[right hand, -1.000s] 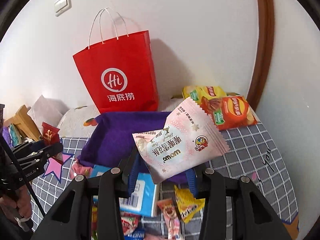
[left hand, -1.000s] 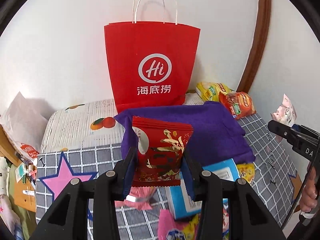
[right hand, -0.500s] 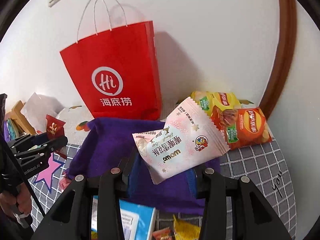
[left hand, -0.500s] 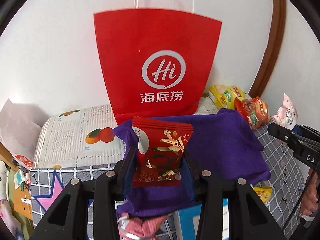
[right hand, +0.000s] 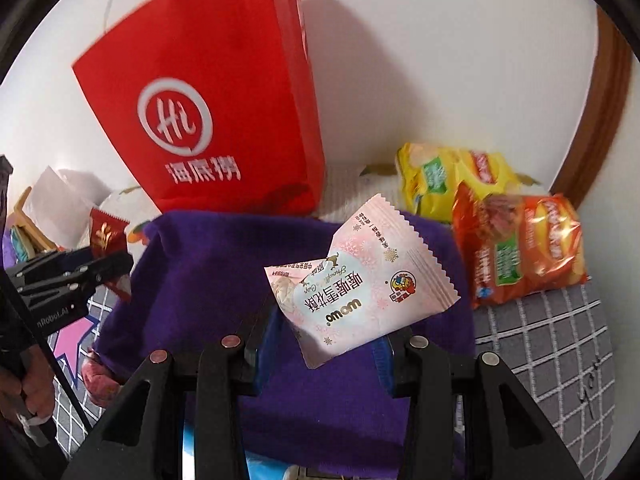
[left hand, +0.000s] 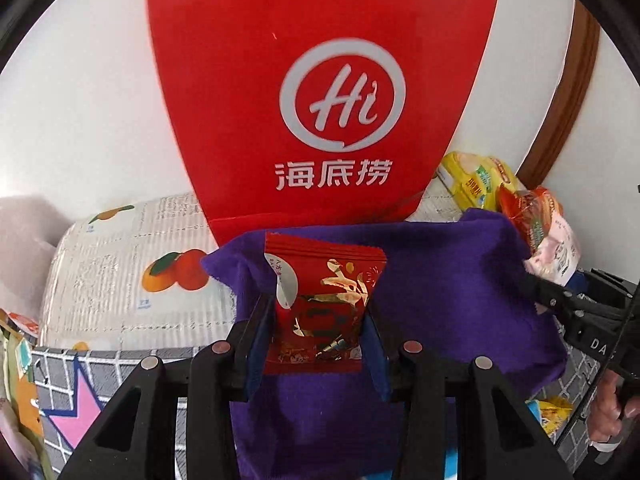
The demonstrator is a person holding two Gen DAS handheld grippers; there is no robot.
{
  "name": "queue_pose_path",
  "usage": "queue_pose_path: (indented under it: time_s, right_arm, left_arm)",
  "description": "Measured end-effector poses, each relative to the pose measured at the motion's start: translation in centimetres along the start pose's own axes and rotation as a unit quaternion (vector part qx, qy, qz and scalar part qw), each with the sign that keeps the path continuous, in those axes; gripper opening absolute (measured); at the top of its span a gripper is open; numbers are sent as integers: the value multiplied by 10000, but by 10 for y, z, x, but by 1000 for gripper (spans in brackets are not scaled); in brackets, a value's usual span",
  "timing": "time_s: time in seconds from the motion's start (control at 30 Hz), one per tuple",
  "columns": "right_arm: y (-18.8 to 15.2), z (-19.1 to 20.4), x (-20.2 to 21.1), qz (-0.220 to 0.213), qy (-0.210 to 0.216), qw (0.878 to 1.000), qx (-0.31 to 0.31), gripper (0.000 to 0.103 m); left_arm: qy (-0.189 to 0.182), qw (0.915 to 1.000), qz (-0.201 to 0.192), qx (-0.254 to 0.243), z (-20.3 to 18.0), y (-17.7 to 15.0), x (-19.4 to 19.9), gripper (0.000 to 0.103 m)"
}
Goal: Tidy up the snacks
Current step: 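Carry the red packet with the left tool while the right tool carries the white packet over the purple towel, then open the left tool onto the towel while the right tool releases the white packet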
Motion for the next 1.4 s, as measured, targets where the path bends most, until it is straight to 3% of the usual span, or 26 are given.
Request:
queue_pose_path:
  time_s: [0.37, 1.1, 1.17, 1.3, 1.4]
  right_arm:
    - [-10, -11, -53, 824, 245, 9962, -114, 41]
    - [-23, -14, -88, 1627, 611, 9840, -387, 44]
    - [-23, -14, -88, 1661, 614, 9835, -383, 46]
    - [-18, -10, -87, 1627, 511, 9850, -275, 62]
    - [-12, -8, -75, 1497, 486, 9871, -279, 65]
  left_arm:
    - [119, 9988, 456, 131, 10, -5, -37, 40]
    - [254, 9949, 938, 282, 12, -12, -68, 41]
    - [232, 9946, 972, 296, 12, -11, -69, 41]
    - [161, 9941, 1024, 322, 11, -11, -66, 43]
    - [135, 9950, 948, 264, 8, -9, -57, 53]
Point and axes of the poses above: each gripper's, at about its wrist camera, not at the fingertips, and x roughly against the way its jaws point, z to its left, y to its top, the point moved 3 cm from there along -x, roughly the way its jaws point, and after that the axes turned 13 degrees about x, right-handed, at the moved point
